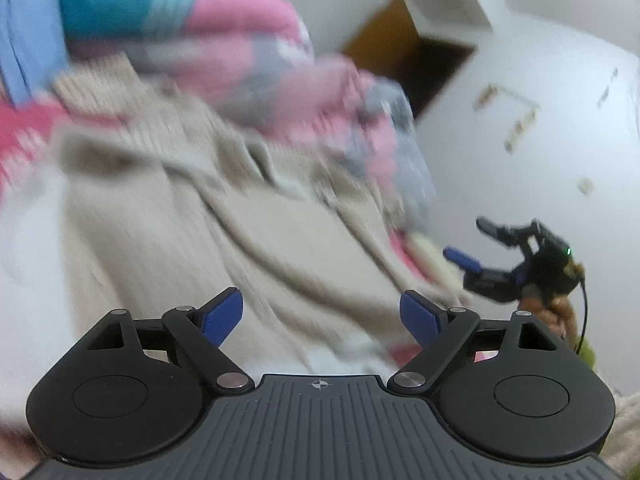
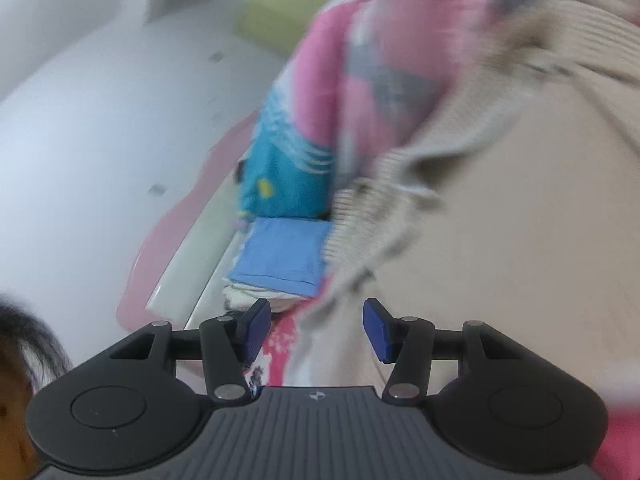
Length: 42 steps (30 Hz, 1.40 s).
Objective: Fold clothes
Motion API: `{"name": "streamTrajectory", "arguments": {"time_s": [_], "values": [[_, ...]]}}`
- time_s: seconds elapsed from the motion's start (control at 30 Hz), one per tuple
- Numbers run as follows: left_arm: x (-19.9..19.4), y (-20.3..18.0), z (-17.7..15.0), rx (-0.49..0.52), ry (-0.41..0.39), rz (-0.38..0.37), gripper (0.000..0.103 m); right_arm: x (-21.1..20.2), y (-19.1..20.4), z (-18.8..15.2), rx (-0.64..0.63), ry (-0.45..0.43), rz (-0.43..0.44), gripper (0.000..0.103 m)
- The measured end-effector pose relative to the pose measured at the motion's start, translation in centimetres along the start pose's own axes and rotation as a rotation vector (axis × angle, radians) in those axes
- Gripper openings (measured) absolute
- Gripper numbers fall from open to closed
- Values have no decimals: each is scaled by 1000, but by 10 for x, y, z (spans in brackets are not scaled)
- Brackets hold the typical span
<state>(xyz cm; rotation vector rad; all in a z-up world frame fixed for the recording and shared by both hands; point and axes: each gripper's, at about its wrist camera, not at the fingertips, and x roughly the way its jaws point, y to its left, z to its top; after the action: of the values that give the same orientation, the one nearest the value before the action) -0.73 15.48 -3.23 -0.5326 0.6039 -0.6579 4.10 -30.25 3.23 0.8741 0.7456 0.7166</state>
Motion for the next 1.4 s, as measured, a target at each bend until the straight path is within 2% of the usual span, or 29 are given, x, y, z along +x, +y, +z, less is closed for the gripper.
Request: {"name": "streamTrajectory", "arguments": {"time_s": [0.07, 0.13, 0.23, 0.33, 0.4, 0.5, 0.53, 0.57, 0.6, 0.63, 0.67, 0.8, 0.9, 1.0, 1.13, 1.27, 1.33, 1.4], "values": [[11, -5, -15, -20, 60, 18, 87, -20, -25, -32, 68, -6, -45, 55], [20, -9, -27, -36, 71, 72, 87, -26, -45, -59, 109, -15, -94, 55], [30, -11, -36, -66, 0, 192, 93, -18, -65, -79, 119, -44, -160, 55], [40, -9, -37, -110, -65, 310, 93, -4, -70, -80, 81, -78, -168, 55], [43, -6, -39, -145, -104, 345, 89, 12, -63, -78, 14, -82, -166, 55], [46, -7, -40, -140, -164, 411, 71, 35, -53, -76, -107, -89, -219, 54], [48, -7, -40, -134, -178, 441, 54, 42, -51, -75, -145, -98, -246, 53], [49, -8, -40, -128, -191, 470, 35, 48, -50, -74, -174, -104, -269, 48], [48, -7, -38, -124, -196, 496, 24, 53, -50, -72, -188, -106, -281, 23], [46, -6, -35, -122, -197, 521, 5, 56, -51, -70, -183, -104, -277, 8], [41, -7, -31, -118, -206, 539, 4, 53, -52, -68, -159, -106, -255, 3], [-7, -27, -11, -72, -290, 542, 4, 36, -38, -69, -102, -103, -89, 2], [-38, -31, -1, -81, -290, 522, 4, 25, -28, -79, -70, -47, -30, 2], [-40, -25, -8, -118, -197, 551, 3, 29, -42, -94, 11, 19, -41, 2], [-18, -6, -38, -121, -49, 636, 3, 41, -76, -111, 117, 69, -117, 1], [-10, -8, -42, -24, 11, 676, 3, 41, -75, -111, 81, 95, -158, 2], [-10, -12, -39, 11, 50, 667, 5, 37, -71, -107, 42, 111, -199, 4], [-13, -13, -34, 3, 118, 637, 12, 25, -73, -101, 41, 115, -234, 8]]}}
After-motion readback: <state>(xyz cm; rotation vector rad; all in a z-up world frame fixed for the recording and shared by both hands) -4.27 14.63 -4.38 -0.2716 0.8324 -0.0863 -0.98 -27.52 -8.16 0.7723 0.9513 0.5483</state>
